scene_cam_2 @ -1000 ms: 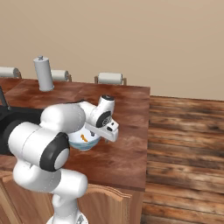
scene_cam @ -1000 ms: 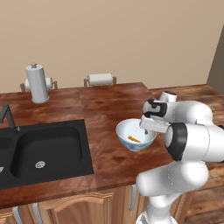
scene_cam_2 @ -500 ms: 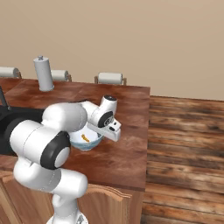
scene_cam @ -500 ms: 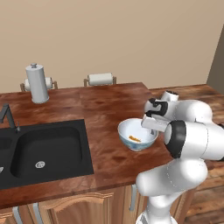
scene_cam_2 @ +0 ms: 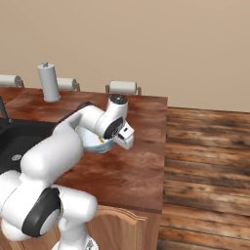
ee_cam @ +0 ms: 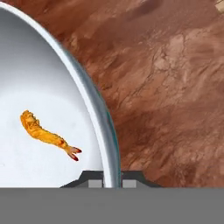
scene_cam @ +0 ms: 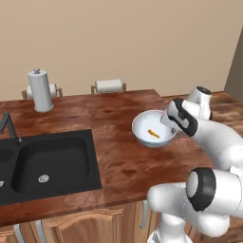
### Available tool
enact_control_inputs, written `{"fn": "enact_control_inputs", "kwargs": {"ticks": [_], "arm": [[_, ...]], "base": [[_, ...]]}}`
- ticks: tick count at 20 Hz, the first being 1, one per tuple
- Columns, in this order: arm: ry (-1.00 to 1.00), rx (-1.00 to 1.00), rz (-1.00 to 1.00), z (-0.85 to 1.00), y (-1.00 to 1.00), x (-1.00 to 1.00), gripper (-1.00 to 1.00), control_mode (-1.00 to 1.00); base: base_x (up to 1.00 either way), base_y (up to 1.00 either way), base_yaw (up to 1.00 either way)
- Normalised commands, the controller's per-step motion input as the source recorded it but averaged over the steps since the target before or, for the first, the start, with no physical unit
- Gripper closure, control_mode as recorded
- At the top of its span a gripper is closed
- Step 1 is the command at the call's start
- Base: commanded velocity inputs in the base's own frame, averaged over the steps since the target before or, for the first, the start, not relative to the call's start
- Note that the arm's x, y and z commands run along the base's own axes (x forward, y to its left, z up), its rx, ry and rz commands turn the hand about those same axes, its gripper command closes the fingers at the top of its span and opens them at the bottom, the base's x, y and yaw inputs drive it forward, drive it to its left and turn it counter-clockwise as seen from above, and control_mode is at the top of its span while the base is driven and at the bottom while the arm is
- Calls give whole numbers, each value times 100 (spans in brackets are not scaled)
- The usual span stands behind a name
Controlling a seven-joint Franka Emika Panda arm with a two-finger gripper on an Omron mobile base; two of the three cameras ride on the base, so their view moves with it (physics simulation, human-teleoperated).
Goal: Move the cup from next to the sink to the open cabinet. Then, move the bowl with the shrimp to the fridge to clear the area for faucet cleaning.
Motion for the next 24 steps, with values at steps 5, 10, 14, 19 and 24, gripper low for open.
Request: {"fn": "enact_control_inputs", "kwargs": {"ticks": [5,10,14,19,24], "arm": [[-31,6,-45,100,0,-49,100,-100],[-10,3,-25,35,-1,-26,100,100],[0,0,0,0,0,0,100,100],[0,0,0,0,0,0,100,100],[0,0,0,0,0,0,100,100]], "base": [[0,0,0],[-32,0,-46],[-47,0,-85],[-50,0,-85],[-53,0,-86]]}}
